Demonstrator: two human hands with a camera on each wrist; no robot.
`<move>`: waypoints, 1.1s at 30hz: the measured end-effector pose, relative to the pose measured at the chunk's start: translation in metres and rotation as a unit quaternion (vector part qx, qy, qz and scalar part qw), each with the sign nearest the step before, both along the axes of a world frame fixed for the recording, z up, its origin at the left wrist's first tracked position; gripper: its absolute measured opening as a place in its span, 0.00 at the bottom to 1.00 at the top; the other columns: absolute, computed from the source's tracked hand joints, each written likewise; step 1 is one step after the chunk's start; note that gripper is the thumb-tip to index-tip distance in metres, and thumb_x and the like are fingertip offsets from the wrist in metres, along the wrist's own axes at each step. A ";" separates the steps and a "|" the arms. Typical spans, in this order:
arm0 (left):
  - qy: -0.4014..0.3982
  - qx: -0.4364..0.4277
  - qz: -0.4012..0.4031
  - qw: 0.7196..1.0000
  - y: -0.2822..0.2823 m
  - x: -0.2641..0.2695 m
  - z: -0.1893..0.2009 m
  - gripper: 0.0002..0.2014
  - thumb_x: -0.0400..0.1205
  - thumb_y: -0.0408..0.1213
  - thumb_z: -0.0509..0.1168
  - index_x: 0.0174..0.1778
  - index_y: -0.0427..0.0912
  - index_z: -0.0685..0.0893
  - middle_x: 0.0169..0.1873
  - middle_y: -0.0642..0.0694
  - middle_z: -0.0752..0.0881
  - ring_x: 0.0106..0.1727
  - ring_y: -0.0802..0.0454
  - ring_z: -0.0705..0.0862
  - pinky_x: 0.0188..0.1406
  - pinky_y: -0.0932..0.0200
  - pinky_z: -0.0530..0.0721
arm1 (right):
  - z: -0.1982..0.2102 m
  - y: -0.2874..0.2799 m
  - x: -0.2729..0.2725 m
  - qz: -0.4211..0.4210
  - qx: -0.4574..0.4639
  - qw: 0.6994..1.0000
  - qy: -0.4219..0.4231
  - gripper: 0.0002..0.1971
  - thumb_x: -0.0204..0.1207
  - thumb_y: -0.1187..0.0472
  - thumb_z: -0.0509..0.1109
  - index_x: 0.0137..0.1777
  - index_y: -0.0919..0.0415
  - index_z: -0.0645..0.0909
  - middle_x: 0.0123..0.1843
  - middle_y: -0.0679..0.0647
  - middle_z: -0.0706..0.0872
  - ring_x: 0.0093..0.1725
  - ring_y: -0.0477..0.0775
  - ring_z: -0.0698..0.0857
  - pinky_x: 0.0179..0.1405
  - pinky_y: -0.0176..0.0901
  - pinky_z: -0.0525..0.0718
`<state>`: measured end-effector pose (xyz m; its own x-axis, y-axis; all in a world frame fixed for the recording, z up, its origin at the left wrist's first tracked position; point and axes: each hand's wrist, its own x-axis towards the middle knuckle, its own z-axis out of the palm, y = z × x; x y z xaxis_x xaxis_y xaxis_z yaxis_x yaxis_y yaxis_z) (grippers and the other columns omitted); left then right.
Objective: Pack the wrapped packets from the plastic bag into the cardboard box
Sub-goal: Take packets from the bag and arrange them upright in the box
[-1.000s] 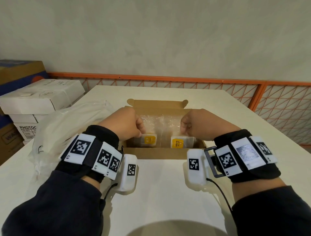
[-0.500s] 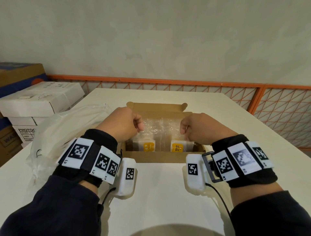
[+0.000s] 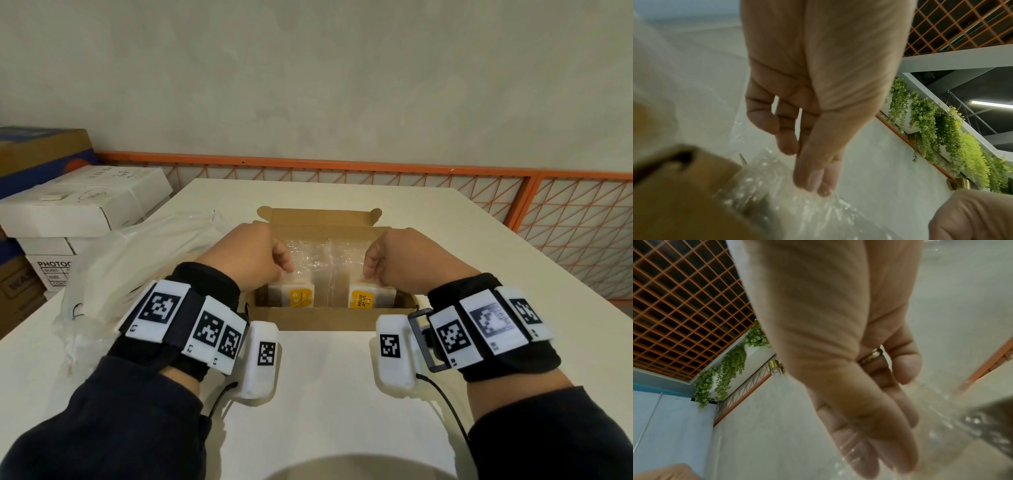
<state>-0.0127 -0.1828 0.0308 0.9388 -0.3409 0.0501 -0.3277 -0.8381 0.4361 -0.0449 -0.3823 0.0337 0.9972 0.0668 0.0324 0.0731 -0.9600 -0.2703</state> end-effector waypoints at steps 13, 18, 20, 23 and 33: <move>0.123 0.099 -0.078 0.984 -0.010 -0.010 0.000 0.09 0.82 0.44 0.63 0.53 0.52 0.87 0.47 0.55 0.87 0.48 0.57 0.82 0.49 0.63 0.78 | 0.008 0.017 -0.013 0.050 0.017 0.985 0.165 0.10 0.78 0.55 0.67 0.55 0.57 0.84 0.42 0.46 0.83 0.43 0.46 0.80 0.44 0.37 0.75; 0.130 0.189 -0.045 0.972 -0.007 -0.005 -0.003 0.16 0.83 0.50 0.59 0.59 0.47 0.85 0.52 0.51 0.85 0.55 0.52 0.82 0.55 0.60 0.77 | -0.004 0.015 -0.006 0.011 -0.085 0.977 0.197 0.18 0.82 0.53 0.59 0.52 0.69 0.82 0.41 0.55 0.79 0.40 0.51 0.75 0.33 0.37 0.68; 0.132 0.202 -0.030 0.970 -0.006 -0.002 -0.004 0.19 0.82 0.53 0.60 0.58 0.45 0.85 0.53 0.49 0.86 0.56 0.50 0.82 0.56 0.58 0.78 | -0.005 0.012 -0.005 -0.009 -0.082 0.978 0.190 0.16 0.81 0.51 0.61 0.42 0.64 0.78 0.34 0.52 0.75 0.34 0.49 0.73 0.31 0.37 0.66; 0.134 0.201 -0.024 0.970 -0.007 -0.001 -0.005 0.20 0.81 0.54 0.60 0.57 0.44 0.86 0.53 0.47 0.86 0.56 0.49 0.83 0.59 0.56 0.80 | -0.007 0.010 -0.004 -0.020 -0.084 0.981 0.176 0.18 0.80 0.51 0.62 0.31 0.62 0.72 0.30 0.51 0.71 0.29 0.49 0.70 0.29 0.38 0.65; -0.004 -0.110 0.125 0.986 0.031 -0.015 0.030 0.07 0.82 0.40 0.62 0.51 0.48 0.84 0.53 0.49 0.84 0.57 0.50 0.79 0.60 0.55 0.73 | 0.016 0.005 -0.012 0.034 0.036 0.999 0.017 0.07 0.79 0.58 0.63 0.44 0.54 0.82 0.42 0.49 0.86 0.44 0.49 0.84 0.42 0.38 0.79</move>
